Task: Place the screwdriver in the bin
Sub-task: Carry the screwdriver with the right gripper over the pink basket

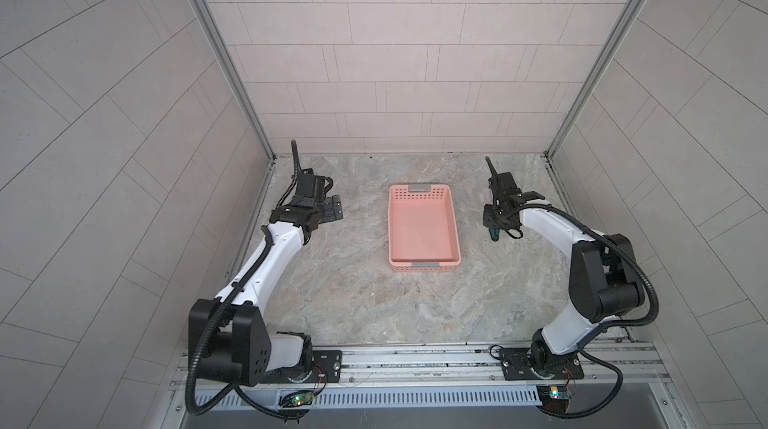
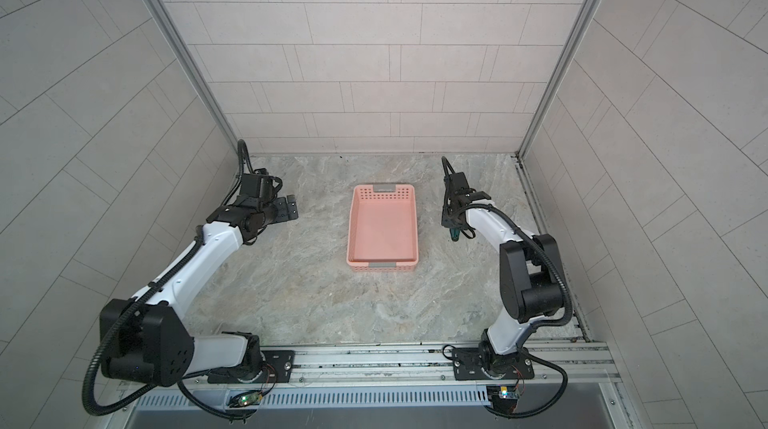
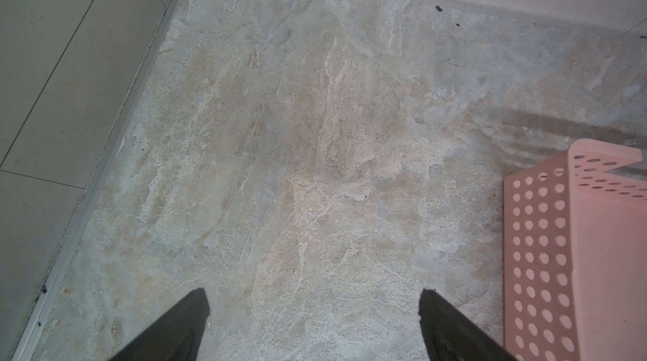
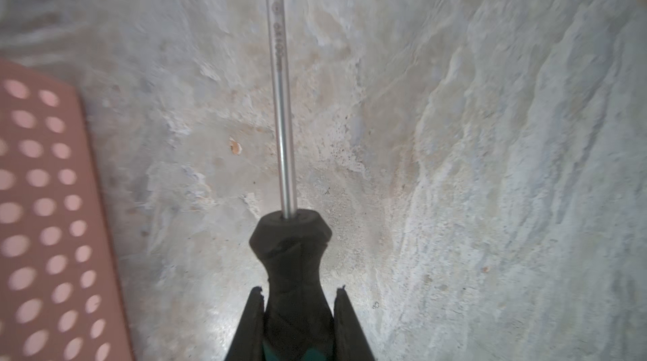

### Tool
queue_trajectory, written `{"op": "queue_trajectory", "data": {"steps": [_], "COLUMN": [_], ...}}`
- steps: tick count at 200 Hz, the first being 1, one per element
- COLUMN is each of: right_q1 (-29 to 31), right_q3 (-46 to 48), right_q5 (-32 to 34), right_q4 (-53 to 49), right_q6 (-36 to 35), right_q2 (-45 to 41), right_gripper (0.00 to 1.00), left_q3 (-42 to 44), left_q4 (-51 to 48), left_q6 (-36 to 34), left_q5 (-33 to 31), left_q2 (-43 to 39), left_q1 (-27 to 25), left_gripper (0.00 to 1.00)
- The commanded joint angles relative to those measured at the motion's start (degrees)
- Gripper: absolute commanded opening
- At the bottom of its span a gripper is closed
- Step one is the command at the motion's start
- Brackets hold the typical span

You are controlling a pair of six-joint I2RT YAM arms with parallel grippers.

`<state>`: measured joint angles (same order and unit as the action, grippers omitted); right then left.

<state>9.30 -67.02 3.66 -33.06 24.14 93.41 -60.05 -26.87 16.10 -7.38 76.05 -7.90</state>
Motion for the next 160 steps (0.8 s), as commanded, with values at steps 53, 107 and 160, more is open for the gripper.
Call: {"op": "queue_trajectory", "data": {"steps": [53, 107, 160], "right_q1": [14.5, 25.3, 26.9], "right_q3": [-13.1, -22.3, -23.9], "right_q5": [1.8, 1.9, 0.2], "right_q4": [-10.4, -8.6, -5.9], "right_q6": [-2.2, -0.5, 0.3], "right_q2": [-4.5, 10.6, 20.2], "right_gripper": [0.00, 0.00, 0.00], "left_q3": [0.1, -0.2, 0.7], "left_q4": [-0.3, -2.0, -1.9], "left_q6": [1.1, 1.4, 2.1], "left_q5": [-0.4, -1.5, -2.9], "left_q2": [-1.3, -2.2, -2.6], "left_q1": [-0.2, -0.2, -0.2], "left_gripper": [1.00, 1.00, 1.00]}}
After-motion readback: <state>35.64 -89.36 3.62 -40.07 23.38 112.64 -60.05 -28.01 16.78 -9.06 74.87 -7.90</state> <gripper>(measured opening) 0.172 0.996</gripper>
